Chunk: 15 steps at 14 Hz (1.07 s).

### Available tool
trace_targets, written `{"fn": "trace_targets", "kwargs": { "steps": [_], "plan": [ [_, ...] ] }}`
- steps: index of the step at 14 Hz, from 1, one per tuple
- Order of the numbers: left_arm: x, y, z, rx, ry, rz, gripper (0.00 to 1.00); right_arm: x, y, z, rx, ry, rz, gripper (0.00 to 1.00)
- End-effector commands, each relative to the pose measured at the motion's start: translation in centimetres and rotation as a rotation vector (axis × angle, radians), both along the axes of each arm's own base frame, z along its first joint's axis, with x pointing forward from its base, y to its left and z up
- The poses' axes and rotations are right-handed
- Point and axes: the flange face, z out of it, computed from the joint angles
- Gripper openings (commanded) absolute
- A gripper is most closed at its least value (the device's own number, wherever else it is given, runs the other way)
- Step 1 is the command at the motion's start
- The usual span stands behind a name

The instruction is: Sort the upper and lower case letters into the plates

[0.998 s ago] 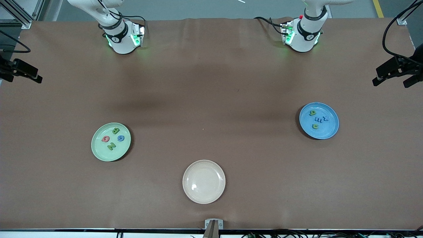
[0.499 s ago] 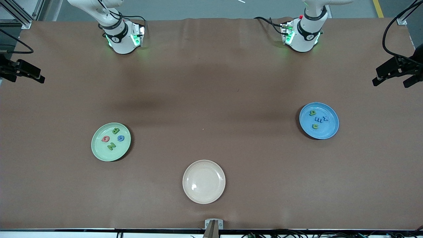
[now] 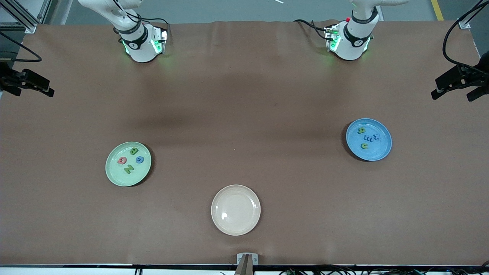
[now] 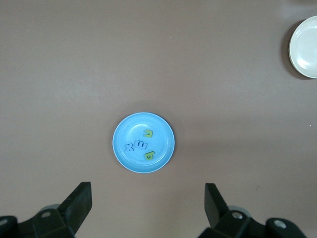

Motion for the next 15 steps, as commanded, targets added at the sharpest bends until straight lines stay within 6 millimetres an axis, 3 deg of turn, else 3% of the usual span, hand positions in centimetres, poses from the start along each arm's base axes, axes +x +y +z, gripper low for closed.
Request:
{"fn": "trace_targets", "kwargs": {
  "steps": [1, 15],
  "plan": [
    [-0.79, 0.29, 0.48, 0.020, -0.007, -0.003, 1.00, -1.10, 0.04, 0.25, 0.012, -0.016, 0.012, 1.00],
    [-1.40, 0.75, 0.02, 0.063, 0.043, -0.003, 1.00, -1.15, 0.04, 0.22, 0.026, -0.013, 0.010, 1.00]
  ]
}}
